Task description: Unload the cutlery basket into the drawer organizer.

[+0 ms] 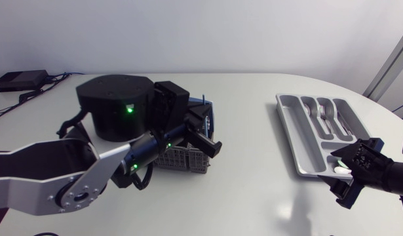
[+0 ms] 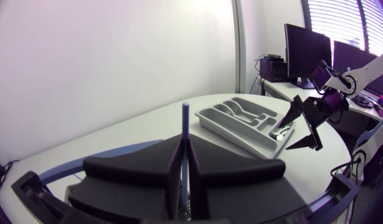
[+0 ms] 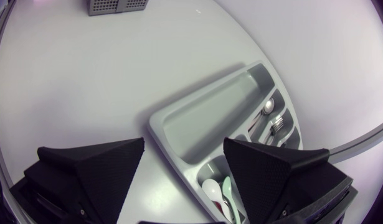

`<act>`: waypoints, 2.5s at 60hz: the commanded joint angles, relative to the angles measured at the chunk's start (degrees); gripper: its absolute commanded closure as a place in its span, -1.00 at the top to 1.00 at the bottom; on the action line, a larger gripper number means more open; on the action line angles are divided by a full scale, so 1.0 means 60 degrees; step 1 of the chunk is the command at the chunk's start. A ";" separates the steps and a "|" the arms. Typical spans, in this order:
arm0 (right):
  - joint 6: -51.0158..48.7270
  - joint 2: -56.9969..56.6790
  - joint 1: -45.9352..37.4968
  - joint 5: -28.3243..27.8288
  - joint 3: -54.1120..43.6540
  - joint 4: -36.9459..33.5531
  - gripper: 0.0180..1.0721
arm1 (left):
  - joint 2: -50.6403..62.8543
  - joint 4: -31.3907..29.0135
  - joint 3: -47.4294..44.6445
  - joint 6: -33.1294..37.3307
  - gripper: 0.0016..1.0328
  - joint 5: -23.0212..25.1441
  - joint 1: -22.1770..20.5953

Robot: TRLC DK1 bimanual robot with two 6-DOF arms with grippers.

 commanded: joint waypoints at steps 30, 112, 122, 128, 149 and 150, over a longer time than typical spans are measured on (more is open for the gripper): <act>0.5610 -0.0426 0.5735 -0.0424 0.2561 -0.1474 0.74 | -0.0373 -0.3665 0.2523 -0.1541 -0.90 0.3339 0.1321; 0.8261 0.2811 0.7947 -0.2504 0.4920 -0.1357 -0.81 | 0.1033 -0.4603 0.3475 -0.2390 -0.35 0.5844 0.1658; 0.8202 0.2694 0.7903 -0.2475 0.4715 -0.1371 -0.81 | 0.0886 -0.4720 0.3548 -0.2288 0.11 0.5844 0.1658; 0.8027 0.2591 0.7756 -0.2431 0.4466 -0.1415 -0.81 | 0.0652 -0.4896 0.3534 -0.2097 0.24 0.5844 0.1731; 0.4980 0.2342 0.4958 -0.2475 0.4158 -0.3232 -0.81 | -0.0564 -0.6009 0.3812 -0.1131 0.33 0.5668 0.3284; 0.4760 0.2342 0.4768 -0.2475 0.4144 -0.3320 -0.81 | -0.0637 -0.6185 0.3783 -0.0984 0.33 0.5668 0.3401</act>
